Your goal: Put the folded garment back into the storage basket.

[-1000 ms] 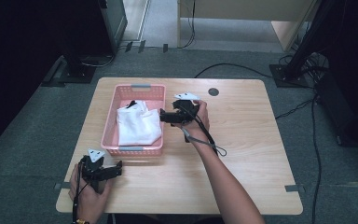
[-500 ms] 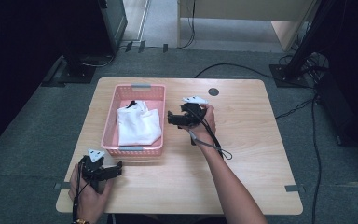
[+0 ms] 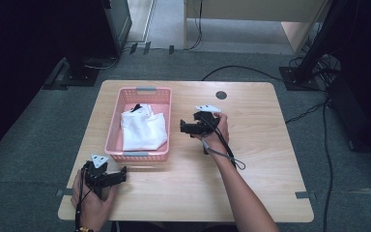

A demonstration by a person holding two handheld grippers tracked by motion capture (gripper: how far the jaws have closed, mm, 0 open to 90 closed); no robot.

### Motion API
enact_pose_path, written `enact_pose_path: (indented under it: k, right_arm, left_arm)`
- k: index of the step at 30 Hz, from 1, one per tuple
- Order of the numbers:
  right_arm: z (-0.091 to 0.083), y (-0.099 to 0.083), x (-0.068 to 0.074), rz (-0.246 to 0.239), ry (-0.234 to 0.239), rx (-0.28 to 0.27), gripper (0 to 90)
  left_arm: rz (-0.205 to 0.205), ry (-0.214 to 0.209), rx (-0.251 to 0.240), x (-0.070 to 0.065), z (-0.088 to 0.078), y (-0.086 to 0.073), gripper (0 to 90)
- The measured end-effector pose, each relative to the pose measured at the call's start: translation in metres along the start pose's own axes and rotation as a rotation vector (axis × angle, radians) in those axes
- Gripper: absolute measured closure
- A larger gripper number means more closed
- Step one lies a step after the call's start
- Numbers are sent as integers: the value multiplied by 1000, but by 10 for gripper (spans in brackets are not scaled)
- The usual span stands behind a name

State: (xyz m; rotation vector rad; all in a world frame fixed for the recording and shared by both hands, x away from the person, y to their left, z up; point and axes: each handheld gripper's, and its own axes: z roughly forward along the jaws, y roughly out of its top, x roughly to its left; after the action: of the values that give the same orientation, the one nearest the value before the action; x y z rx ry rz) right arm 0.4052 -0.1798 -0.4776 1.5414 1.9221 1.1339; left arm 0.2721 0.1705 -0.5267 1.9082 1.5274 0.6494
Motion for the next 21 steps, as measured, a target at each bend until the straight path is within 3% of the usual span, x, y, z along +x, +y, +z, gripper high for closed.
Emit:
enact_pose_path:
  k: [21]
  right_arm:
    - [-5,-26,-26,11,-32,30,0]
  left_arm:
    - [-1,1,0,0,0,0,0]
